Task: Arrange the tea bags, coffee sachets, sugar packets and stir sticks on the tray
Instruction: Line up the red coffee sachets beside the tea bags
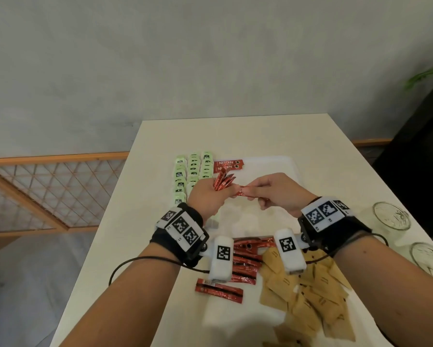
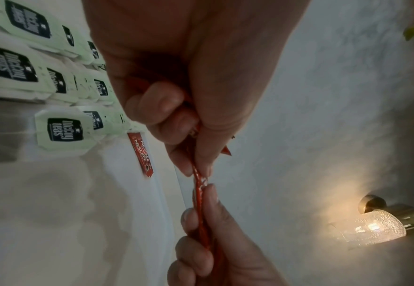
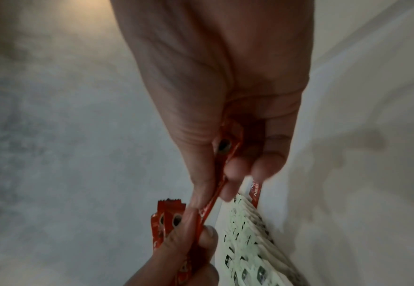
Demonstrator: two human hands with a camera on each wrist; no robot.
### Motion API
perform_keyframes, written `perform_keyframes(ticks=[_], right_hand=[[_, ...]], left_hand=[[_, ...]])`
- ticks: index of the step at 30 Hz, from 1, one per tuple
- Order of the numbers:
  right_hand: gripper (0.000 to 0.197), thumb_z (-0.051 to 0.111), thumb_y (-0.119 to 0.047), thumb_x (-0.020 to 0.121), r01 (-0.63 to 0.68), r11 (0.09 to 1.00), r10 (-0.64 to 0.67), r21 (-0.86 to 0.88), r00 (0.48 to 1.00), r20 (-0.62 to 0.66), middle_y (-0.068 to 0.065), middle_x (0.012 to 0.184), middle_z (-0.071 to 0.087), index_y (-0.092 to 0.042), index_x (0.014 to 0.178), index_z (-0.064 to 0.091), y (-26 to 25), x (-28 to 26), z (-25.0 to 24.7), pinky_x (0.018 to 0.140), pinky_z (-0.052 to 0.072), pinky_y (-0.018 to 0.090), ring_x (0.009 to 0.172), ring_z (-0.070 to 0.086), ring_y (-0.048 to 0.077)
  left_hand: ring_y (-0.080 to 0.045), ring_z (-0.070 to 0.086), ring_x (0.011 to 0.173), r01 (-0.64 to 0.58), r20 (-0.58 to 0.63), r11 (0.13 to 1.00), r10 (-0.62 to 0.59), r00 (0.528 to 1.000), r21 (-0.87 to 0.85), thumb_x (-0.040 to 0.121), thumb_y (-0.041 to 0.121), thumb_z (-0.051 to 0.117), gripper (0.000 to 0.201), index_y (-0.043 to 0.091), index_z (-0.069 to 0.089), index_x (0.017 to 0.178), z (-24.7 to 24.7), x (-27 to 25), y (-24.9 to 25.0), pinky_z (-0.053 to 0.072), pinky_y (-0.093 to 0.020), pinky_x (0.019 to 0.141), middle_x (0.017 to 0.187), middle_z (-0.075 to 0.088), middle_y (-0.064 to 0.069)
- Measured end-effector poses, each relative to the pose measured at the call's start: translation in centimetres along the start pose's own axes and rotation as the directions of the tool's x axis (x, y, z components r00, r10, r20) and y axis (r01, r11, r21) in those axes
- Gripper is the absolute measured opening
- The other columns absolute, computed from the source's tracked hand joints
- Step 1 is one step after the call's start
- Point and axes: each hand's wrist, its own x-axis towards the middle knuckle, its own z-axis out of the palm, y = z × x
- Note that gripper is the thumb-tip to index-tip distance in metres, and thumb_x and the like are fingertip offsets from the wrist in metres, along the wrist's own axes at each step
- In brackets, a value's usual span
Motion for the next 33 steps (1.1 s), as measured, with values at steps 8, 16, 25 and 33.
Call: perform_keyframes(ticks=[8, 16, 25, 33], right_hand=[[0.015, 0.063, -0.010, 0.092, -0.099, 0.988, 0.102, 0.116, 0.995, -0.016, 0.015, 0.087, 0.071, -0.001, 0.102, 0.070, 1.3, 4.0, -1.5, 0.059, 0.056, 0.022, 0.054, 0.058, 0.010], [0.017, 0.067, -0.012, 0.090, -0.249, 0.957, 0.221, -0.150, 0.959, -0.180, 0.004, 0.069, 0.059, -0.003, 0.103, 0.072, 2.9, 10.7, -2.2, 0.056, 0.051, 0.027, 0.056, 0.050, 0.014], [0.027, 0.082, -0.020, 0.076, -0.199, 0.936, 0.102, -0.289, 0.943, -0.318, -0.004, 0.081, 0.060, -0.022, 0.068, 0.057, 3.5, 16.1, -0.3, 0.072, 0.042, 0.027, 0.080, 0.056, 0.016], [0.025, 0.083, -0.028, 0.075, -0.231, 0.909, 0.108, -0.347, 0.935, -0.339, 0.001, 0.075, 0.061, -0.018, 0.066, 0.062, 3.5, 17.6, -0.4, 0.063, 0.040, 0.026, 0.074, 0.057, 0.020]], left_hand=[[-0.008, 0.038, 0.045, 0.046, -0.024, 0.997, -0.047, 0.999, -0.057, 0.086, 0.036, 0.071, 0.020, 0.017, 0.070, 0.078, -0.9, 2.8, -1.4, 0.030, -0.020, 0.043, 0.071, 0.056, -0.006], [-0.010, 0.042, 0.057, 0.133, -0.065, 0.984, -0.142, 0.988, -0.122, 0.087, 0.033, 0.068, 0.020, 0.015, 0.065, 0.093, -4.6, 6.1, -0.7, 0.035, -0.020, 0.043, 0.085, 0.062, 0.002], [-0.009, 0.043, 0.056, 0.138, -0.077, 0.975, -0.153, 0.985, -0.175, 0.088, 0.030, 0.067, 0.018, 0.015, 0.067, 0.098, -5.9, 8.4, -0.7, 0.035, -0.020, 0.043, 0.083, 0.064, 0.004], [-0.014, 0.047, 0.062, 0.186, -0.044, 0.961, -0.199, 0.979, -0.204, 0.087, 0.018, 0.058, 0.013, 0.009, 0.065, 0.092, -5.6, 8.5, -1.0, 0.043, -0.030, 0.055, 0.084, 0.062, -0.002]])
